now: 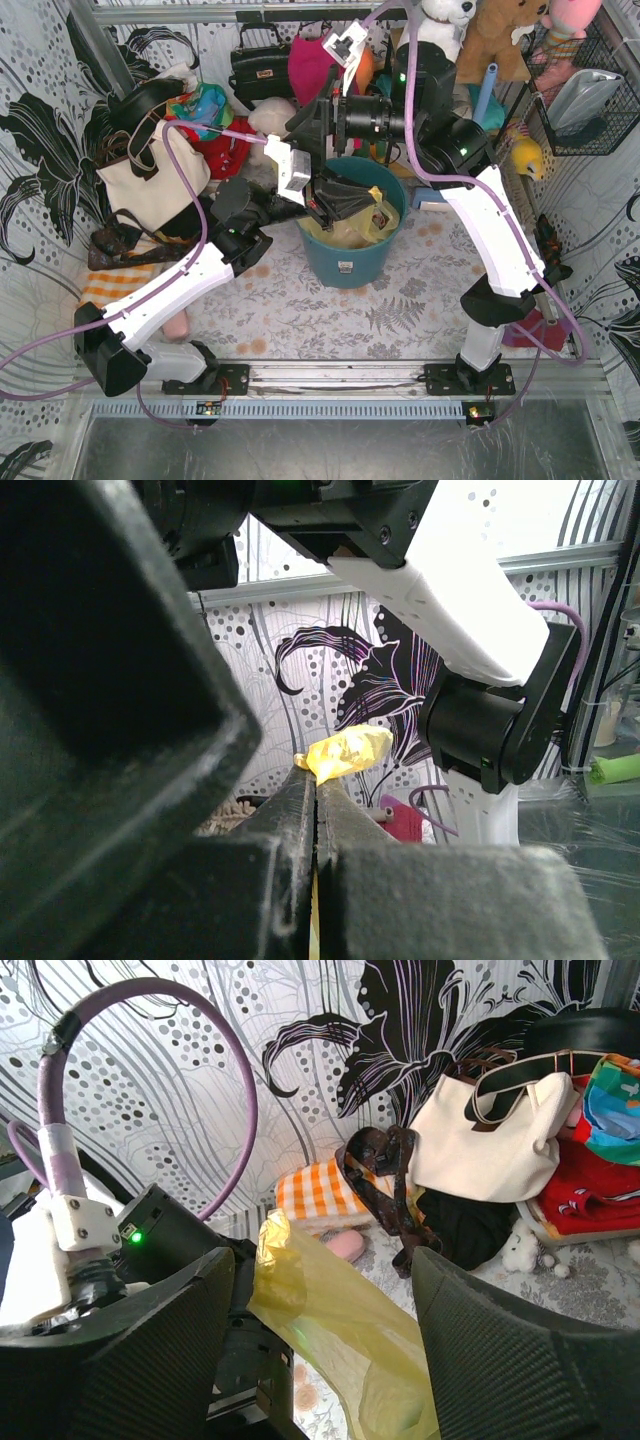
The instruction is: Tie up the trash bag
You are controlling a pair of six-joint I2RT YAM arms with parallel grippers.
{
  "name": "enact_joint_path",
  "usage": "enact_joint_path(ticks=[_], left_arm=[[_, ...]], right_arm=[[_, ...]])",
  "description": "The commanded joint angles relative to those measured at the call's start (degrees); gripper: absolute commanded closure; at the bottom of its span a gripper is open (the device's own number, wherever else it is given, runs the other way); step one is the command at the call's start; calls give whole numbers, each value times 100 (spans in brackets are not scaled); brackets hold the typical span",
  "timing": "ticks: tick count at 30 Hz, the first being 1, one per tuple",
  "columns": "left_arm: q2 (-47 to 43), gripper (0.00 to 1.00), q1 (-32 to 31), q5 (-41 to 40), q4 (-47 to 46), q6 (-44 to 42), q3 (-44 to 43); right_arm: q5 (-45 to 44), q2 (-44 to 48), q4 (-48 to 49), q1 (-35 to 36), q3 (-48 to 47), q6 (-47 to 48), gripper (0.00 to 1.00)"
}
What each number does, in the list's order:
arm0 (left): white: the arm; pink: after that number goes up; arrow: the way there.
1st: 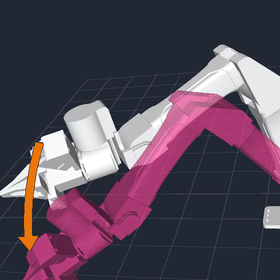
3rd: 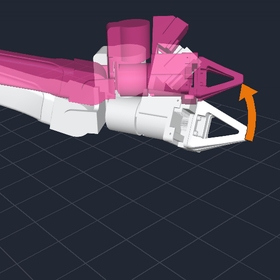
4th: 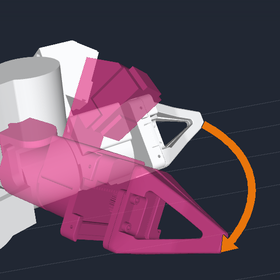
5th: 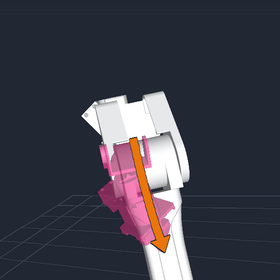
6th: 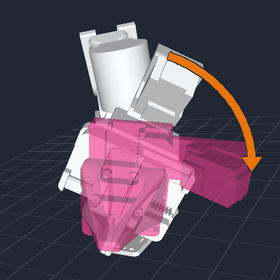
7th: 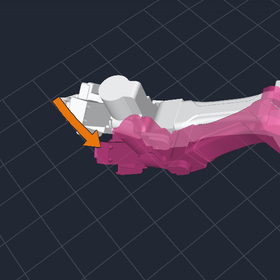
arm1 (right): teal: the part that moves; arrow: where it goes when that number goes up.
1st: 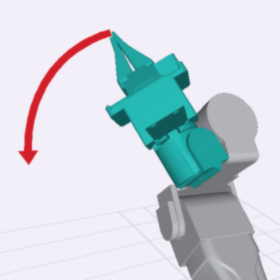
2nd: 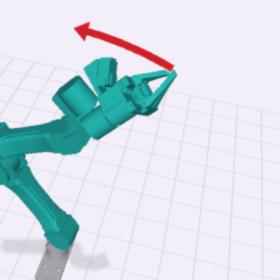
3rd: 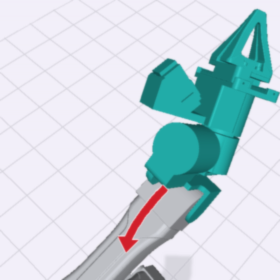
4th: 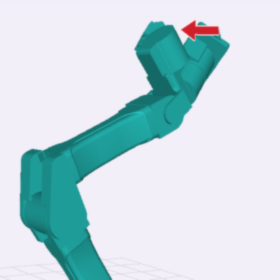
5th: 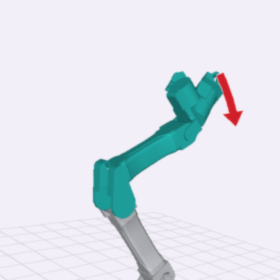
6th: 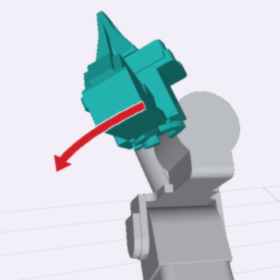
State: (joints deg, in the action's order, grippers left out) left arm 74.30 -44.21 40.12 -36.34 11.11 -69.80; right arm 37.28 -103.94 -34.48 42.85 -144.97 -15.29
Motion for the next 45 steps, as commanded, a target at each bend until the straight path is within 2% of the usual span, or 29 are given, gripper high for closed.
enact_joint_path(ticks=[1, 8, 13, 15, 20, 23, 25, 27, 28, 31, 33, 35, 36, 37, 38, 39, 42, 45], left_arm=[[-170, 100, 31, 66, -317, 14, 18], [-181, 100, 28, 76, -268, -11, 19], [-206, 100, 29, 51, -207, -42, -2], [-220, 100, 28, -10, -165, -84, -15], [-80, 100, 33, -183, -48, -257, -252], [43, 100, 35, -122, 133, -360, -496], [94, 100, 35, -96, 155, -377, -570], [124, 100, 35, -77, 145, -374, -610], [135, 100, 33, -79, 147, -373, -628], [145, 100, 34, -81, 136, -371, -633], [145, 100, 36, -79, 136, -368, -631], [146, 100, 41, -78, 136, -373, -631], [140, 100, 36, -79, 136, -373, -631], [145, 100, 35, -85, 136, -367, -631], [144, 100, 35, -83, 140, -368, -636], [148, 100, 35, -82, 136, -371, -640], [163, 100, 34, -82, 136, -364, -649], [180, 100, 32, -59, 127, -364, -664]], right_arm=[[-113, -53, -110, 90, -32, 156, 31], [-507, -22, 175, 95, -76, -70, 57], [-747, 25, 255, 95, -87, -123, 92], [-869, 104, 296, 99, -2, -124, 100], [-1130, 235, 437, 100, 140, -150, 99], [-1191, 268, 421, 98, 118, -139, 91], [-1220, 288, 400, 98, 124, -127, 90], [-1231, 316, 392, 97, 158, -128, 81], [-1250, 317, 390, 94, 176, -124, 80], [-1325, 330, 360, 98, 197, -123, 92], [-1341, 339, 354, 98, 204, -107, 91], [-1342, 330, 340, 94, 198, -99, 100], [-1319, 338, 341, 98, 201, -83, 97], [-1312, 339, 347, 98, 205, -72, 88], [-1323, 346, 346, 98, 206, -69, 73], [-1347, 353, 338, 99, 202, -68, 65], [-1356, 387, 312, 95, 218, -55, 64], [-1346, 418, 299, 98, 268, -55, 71]])
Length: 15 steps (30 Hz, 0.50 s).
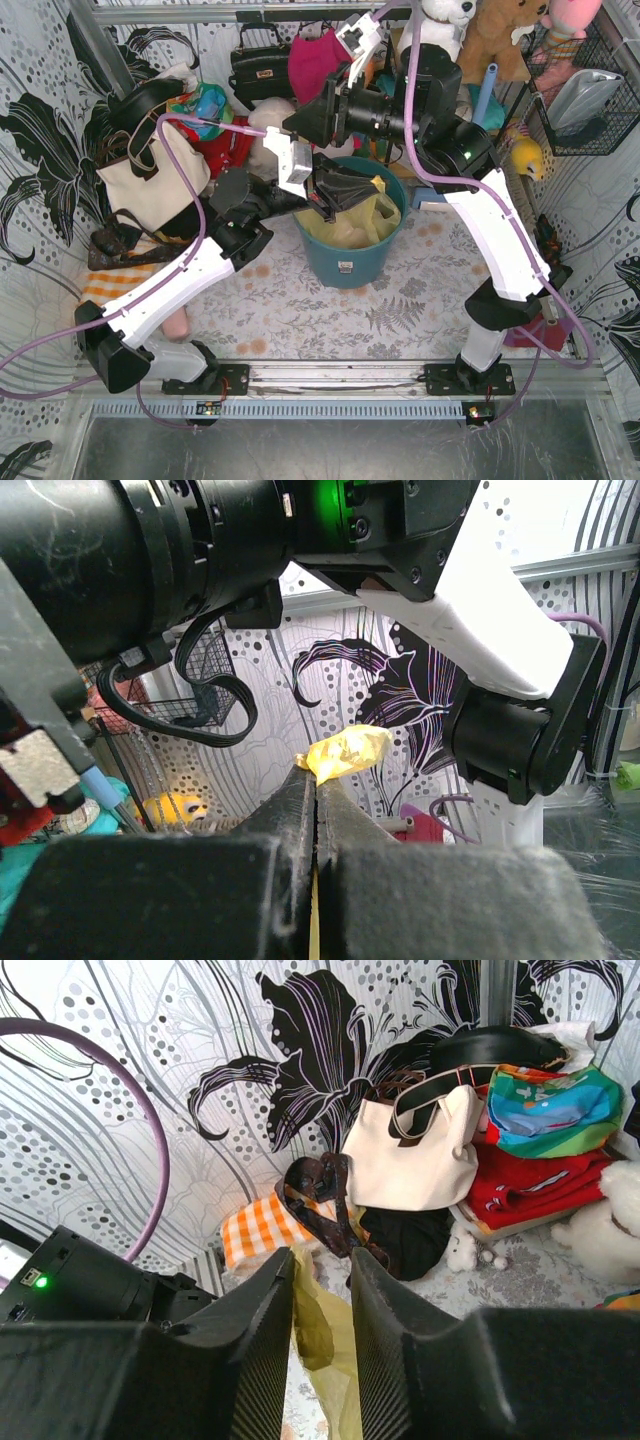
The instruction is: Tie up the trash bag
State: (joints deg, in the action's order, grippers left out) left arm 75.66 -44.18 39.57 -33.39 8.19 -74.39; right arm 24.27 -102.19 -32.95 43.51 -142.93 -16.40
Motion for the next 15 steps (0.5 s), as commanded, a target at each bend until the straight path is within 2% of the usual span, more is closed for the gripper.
enact_joint_path(ticks=[1, 2, 3, 4, 12, 15], left_arm=[[41, 100, 37, -4, -168, -67, -207], [45, 100, 33, -3, -173, -65, -207], [48, 100, 33, -3, -176, -63, -207], [47, 100, 30, -10, -177, -63, -207], [53, 100, 33, -11, -144, -80, -232], [60, 100, 33, 5, -148, -67, -242]], right_arm=[[-34, 244, 137, 27, 71, 58, 72], [1, 244, 134, 34, 77, 73, 65], [41, 244, 131, 24, 81, 77, 53], [58, 244, 124, 29, 81, 68, 47], [7, 390, -60, 32, 159, 151, 57], [23, 378, -94, 34, 163, 151, 57]])
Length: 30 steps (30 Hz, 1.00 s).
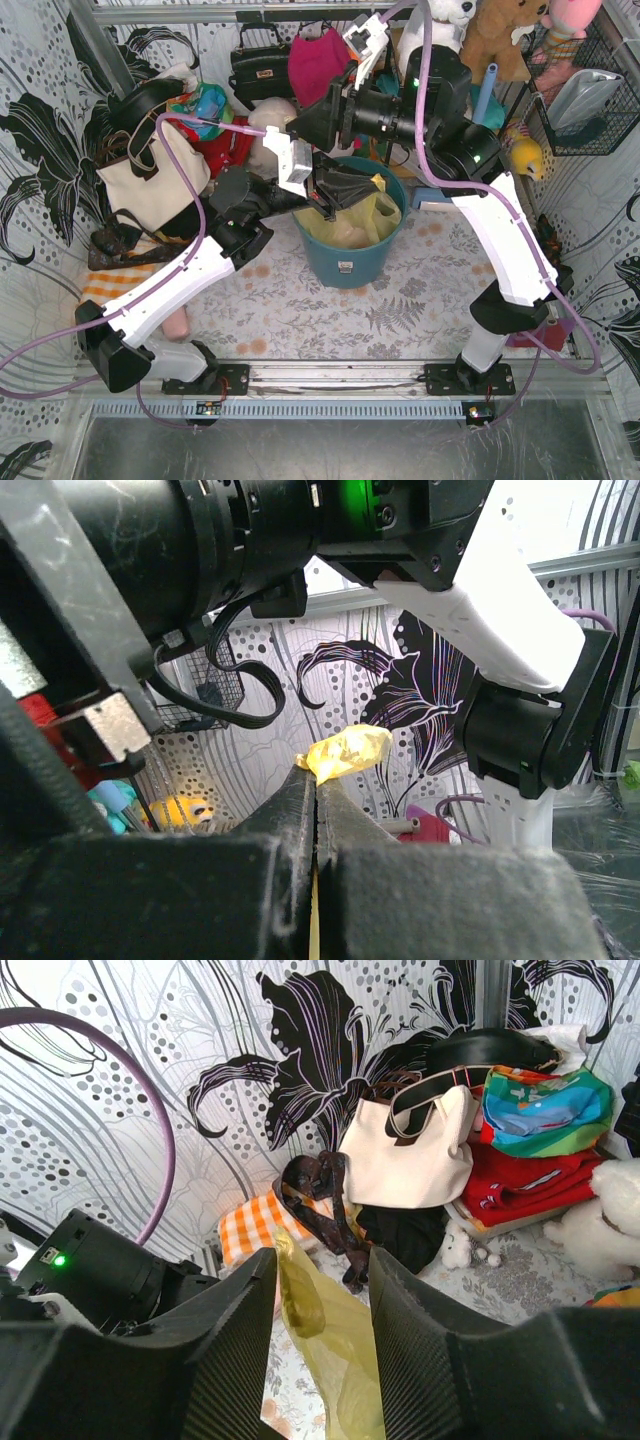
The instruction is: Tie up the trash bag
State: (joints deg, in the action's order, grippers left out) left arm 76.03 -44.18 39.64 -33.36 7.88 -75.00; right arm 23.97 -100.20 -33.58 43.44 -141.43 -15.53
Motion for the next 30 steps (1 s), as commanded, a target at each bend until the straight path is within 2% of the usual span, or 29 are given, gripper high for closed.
enact_joint_path(ticks=[1, 6, 8, 9, 11, 13, 14, 16, 18, 20, 26, 30], left_arm=[[26, 100, 35, 2, -153, -37, -181], [22, 100, 33, 3, -145, -37, -189], [26, 100, 33, 20, -146, -40, -197], [26, 100, 33, 18, -149, -41, -199], [30, 100, 33, 19, -144, -40, -208], [43, 100, 33, 25, -144, -33, -214], [41, 100, 33, 26, -144, -32, -216], [35, 100, 33, 22, -146, -35, -208], [30, 100, 33, 23, -140, -37, -214], [24, 100, 37, 19, -120, -53, -215], [18, 100, 33, -156, -107, -131, -217], [-40, 100, 39, -558, -194, -284, -191]], right_arm=[[60, 165, -51, 42, 3, 67, 55], [28, 141, -158, 37, -41, 119, 55], [21, 141, -167, 39, -60, 144, 67], [20, 137, -164, 41, -68, 145, 68], [16, 117, -144, 41, -86, 125, 64], [33, 79, -94, 41, -86, 95, 56], [49, 49, -52, 42, -93, 91, 55], [59, -9, -20, 35, -140, 47, 61], [35, -52, -8, 37, -200, 16, 71], [18, -65, -13, 40, -245, 24, 100], [-246, 19, 89, 41, -200, 7, 100], [-917, 159, 165, 34, -56, -95, 100]])
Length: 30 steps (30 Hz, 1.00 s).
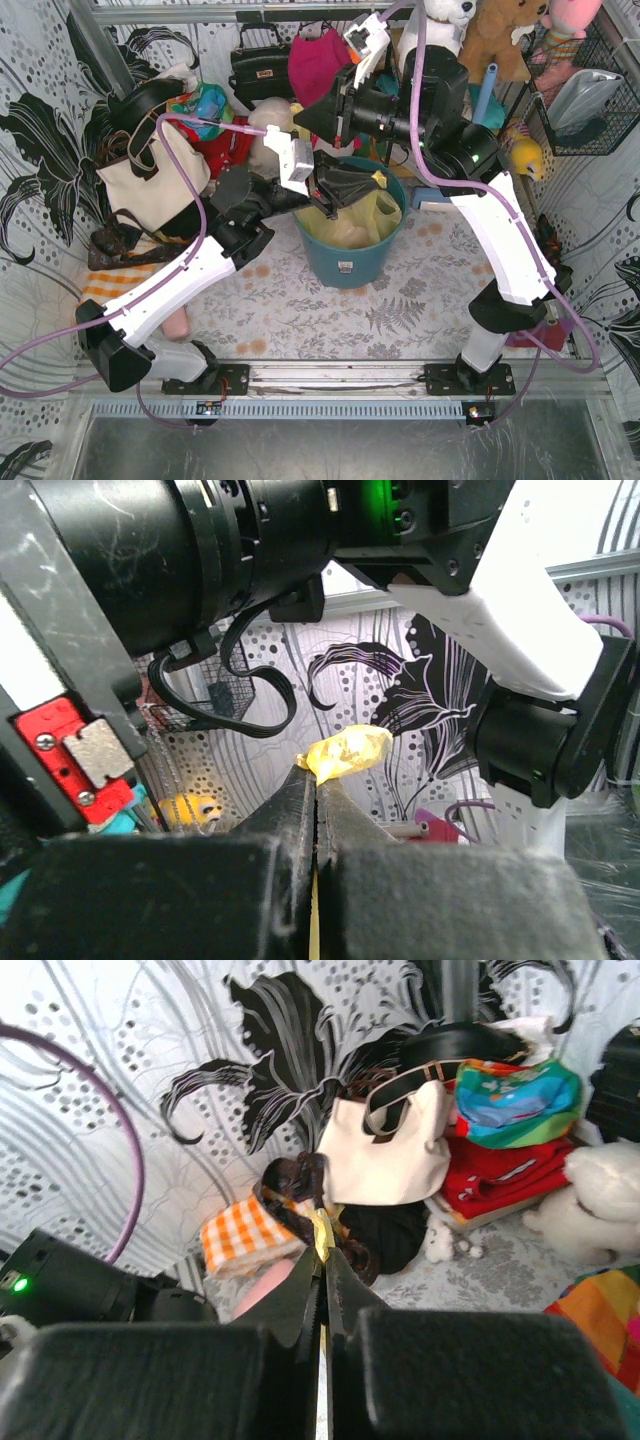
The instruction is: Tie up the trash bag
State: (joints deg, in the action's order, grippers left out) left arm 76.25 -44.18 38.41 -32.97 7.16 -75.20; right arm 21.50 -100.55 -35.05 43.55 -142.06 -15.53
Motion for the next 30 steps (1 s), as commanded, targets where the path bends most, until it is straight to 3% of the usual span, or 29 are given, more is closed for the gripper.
enact_joint_path(ticks=[1, 12, 18, 30], left_arm=[[-81, 100, 46, -580, -253, -241, -164], [-241, 100, 197, -1527, -885, -156, 269], [-452, 100, 227, -1568, -1083, -87, 618], [-633, 100, 278, -2039, -1334, 8, 937]], right_arm=[[-927, 256, 314, 22, 64, -148, 100], [-2091, 936, 301, 20, 1005, -558, 100], [-2533, 1625, 1022, -2, 2279, -745, 100], [-3104, 2529, 1565, -83, 3831, -1152, 100]])
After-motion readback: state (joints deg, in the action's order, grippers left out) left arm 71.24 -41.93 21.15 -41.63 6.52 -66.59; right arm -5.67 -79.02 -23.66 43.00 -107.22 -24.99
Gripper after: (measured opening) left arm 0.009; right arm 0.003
